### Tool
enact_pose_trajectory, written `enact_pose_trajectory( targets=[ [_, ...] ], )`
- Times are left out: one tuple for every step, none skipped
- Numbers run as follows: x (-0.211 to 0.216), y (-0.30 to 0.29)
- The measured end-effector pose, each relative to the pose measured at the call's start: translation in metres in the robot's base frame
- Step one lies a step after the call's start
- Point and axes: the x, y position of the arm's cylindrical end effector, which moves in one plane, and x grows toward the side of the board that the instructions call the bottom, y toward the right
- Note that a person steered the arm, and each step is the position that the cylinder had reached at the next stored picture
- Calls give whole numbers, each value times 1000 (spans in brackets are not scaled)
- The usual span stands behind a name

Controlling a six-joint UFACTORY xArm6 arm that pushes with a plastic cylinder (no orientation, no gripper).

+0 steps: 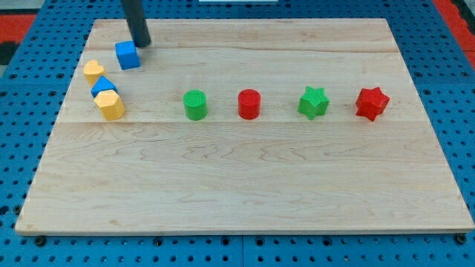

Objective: Push the blue cube into the yellow heart

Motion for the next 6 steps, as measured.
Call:
enact_pose_trajectory(
  targets=[
    [36,1],
    [-25,16],
    [-42,-27],
    [21,-39],
    [20,-38],
    [15,-36]
  ],
)
